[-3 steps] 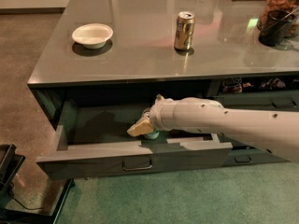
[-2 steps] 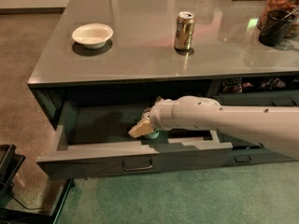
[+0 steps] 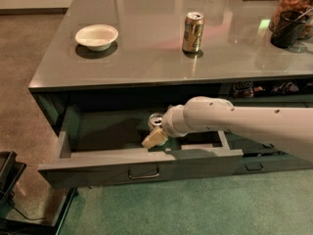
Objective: Pick 7up can from top drawer and place on counter
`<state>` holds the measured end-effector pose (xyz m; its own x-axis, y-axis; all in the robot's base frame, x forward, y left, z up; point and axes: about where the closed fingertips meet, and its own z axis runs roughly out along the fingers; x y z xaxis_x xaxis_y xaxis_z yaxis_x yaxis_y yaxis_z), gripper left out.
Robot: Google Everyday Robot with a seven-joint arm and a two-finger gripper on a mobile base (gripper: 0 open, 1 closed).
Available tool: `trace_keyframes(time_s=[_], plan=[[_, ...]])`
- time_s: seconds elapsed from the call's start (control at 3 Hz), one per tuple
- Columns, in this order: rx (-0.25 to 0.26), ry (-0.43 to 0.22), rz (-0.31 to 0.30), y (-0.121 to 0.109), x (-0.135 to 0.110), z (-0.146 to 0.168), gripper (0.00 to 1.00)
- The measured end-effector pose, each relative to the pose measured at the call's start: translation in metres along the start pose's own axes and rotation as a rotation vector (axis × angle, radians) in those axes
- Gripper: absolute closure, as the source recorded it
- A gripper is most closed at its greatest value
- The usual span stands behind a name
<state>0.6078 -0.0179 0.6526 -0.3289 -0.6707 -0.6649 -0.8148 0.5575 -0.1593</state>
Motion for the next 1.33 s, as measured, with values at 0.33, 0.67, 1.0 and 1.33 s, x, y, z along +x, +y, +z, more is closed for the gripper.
trace_keyframes(time_s=[0.33, 0.67, 1.0, 1.33], plan=[[-0.005, 0.006, -0.001, 0.0008, 0.0014, 0.0000, 0.23], [-0.005, 0.006, -0.001, 0.0008, 0.0014, 0.0000, 0.46], [-0.005, 0.006, -0.001, 0.0008, 0.0014, -0.0001, 0.70], [-0.036, 0.012, -0.036, 0.0035, -0.0059, -0.0088, 0.93]])
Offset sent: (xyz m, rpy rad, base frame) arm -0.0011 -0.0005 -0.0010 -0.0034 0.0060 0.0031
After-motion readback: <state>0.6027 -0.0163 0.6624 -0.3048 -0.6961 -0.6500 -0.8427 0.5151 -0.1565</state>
